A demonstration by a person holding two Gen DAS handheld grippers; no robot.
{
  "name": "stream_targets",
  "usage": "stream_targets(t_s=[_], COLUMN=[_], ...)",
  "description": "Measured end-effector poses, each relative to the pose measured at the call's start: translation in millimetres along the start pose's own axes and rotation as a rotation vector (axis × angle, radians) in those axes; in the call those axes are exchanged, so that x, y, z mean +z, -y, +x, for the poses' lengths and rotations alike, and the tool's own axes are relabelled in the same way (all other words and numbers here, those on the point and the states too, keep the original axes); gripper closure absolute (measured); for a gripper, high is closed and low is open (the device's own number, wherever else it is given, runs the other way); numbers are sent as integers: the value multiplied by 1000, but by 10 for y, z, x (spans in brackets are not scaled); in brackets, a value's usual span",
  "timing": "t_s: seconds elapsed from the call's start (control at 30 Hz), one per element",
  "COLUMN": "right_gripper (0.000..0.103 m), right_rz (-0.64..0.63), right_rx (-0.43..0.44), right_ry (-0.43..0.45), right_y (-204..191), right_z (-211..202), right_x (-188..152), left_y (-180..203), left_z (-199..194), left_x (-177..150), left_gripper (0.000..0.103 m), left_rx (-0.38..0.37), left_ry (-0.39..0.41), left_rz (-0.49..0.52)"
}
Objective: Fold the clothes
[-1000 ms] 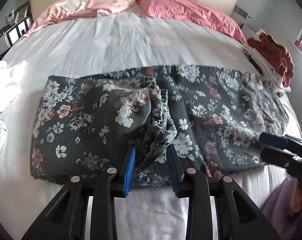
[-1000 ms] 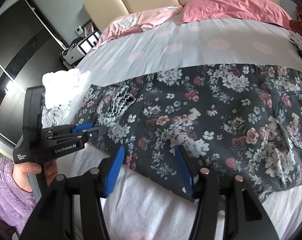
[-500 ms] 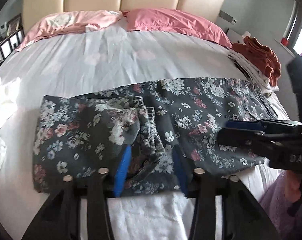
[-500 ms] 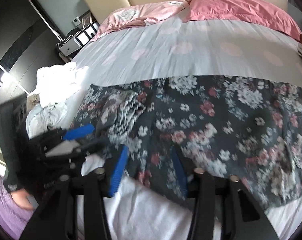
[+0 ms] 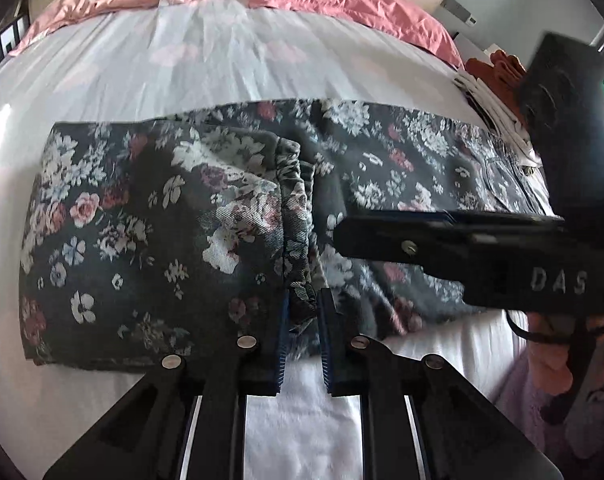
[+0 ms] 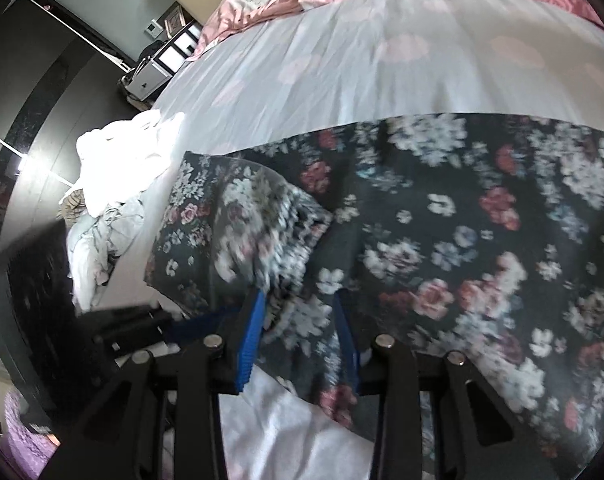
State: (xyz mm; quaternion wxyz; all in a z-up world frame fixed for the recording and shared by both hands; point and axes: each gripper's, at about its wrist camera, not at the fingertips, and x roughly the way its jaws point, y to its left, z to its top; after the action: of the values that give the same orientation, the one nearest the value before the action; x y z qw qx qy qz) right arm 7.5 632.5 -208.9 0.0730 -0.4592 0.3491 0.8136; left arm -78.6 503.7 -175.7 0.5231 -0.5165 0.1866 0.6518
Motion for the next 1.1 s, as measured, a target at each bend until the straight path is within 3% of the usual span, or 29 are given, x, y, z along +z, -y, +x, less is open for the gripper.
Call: stream_targets(t_s=[0.13, 0.5, 0.67, 0.77, 0.83, 0.9, 1.1], right_gripper=[68, 69, 82, 86, 87, 88, 90], right_rz=[23, 55, 25, 25, 22, 19, 15], right_rx=[43, 38, 19, 26, 29, 32, -17], right_ry=[-38, -86, -64, -45, -28, -12, 46], right_y=[-8, 39, -33, -35, -56, -83, -164], right_z=[167, 436, 450, 388, 327, 236, -154], right_x=[33, 1, -1, -15, -26, -26, 40], left_y=[10, 64, 73, 79, 48, 17, -78], left_z=[5, 84, 48, -22, -157, -296, -713], left_x=[-10, 0, 2, 1, -1, -3, -9], left_gripper=[88, 88, 88, 85, 68, 58, 56], left_rx=[-1, 4, 1, 5, -2, -10, -33], left_ry=[-12, -49, -39, -22, 13, 48, 154], left_rz=[7, 21, 17, 30, 20, 9, -24])
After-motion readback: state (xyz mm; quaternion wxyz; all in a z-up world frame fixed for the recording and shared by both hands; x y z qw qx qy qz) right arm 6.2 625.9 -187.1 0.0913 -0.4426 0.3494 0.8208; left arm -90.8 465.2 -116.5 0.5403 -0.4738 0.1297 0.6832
